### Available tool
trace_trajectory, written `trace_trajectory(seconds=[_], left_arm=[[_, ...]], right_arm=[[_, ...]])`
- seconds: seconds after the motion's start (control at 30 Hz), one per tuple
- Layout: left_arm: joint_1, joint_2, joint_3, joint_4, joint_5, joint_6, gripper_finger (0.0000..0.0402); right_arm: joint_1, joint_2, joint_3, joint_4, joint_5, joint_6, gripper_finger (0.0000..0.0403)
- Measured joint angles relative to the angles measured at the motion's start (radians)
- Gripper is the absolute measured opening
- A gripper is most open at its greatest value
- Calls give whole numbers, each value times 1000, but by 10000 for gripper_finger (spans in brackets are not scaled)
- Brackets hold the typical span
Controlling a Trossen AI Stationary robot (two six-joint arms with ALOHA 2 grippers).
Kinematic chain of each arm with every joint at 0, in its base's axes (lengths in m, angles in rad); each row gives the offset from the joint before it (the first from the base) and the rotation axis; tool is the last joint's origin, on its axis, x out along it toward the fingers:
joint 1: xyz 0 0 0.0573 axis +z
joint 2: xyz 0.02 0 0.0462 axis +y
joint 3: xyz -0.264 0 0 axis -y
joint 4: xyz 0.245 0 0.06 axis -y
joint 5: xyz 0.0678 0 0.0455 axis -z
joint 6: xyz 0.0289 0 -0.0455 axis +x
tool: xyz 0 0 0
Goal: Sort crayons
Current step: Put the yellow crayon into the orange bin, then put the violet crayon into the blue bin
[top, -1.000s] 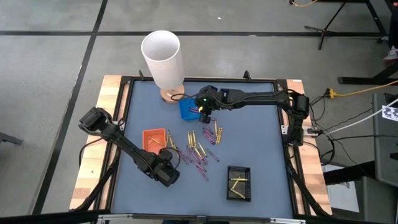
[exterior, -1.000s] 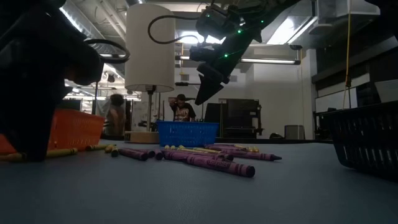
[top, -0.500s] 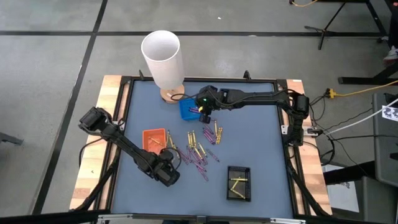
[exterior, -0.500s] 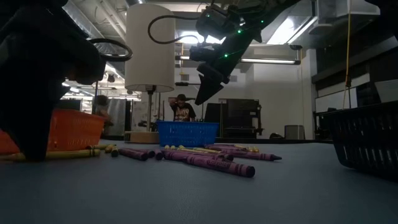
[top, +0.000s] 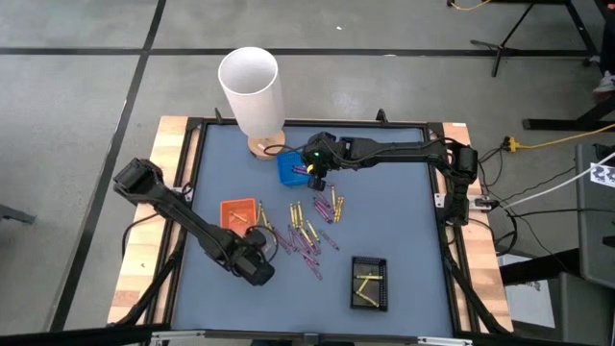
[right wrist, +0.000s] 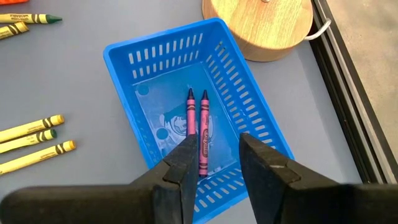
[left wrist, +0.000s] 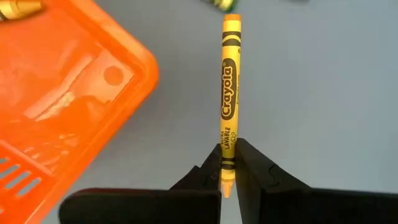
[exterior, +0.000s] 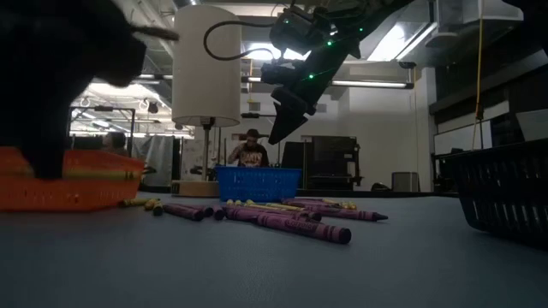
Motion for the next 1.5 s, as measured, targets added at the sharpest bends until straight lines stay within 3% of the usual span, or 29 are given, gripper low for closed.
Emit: trace_trajectory(seconds=[0.33, 0.57, 0.83, 1.2, 1.5], left_arm=[[23, -202, 2, -33, -55, 79, 8], [59, -319, 2, -223, -109, 103, 8], [98, -320, 2, -487, -114, 95, 8], [114, -319, 2, -499, -163, 234, 11], [114, -319, 2, -499, -162, 298, 76]], right_arm=[[0, 0, 0, 0, 0, 0, 115], [0, 0, 0, -1, 0, 0, 115], [0, 0, 0, -2, 0, 13, 115], [0, 0, 0, -3, 0, 15, 115], [0, 0, 0, -4, 0, 15, 115]])
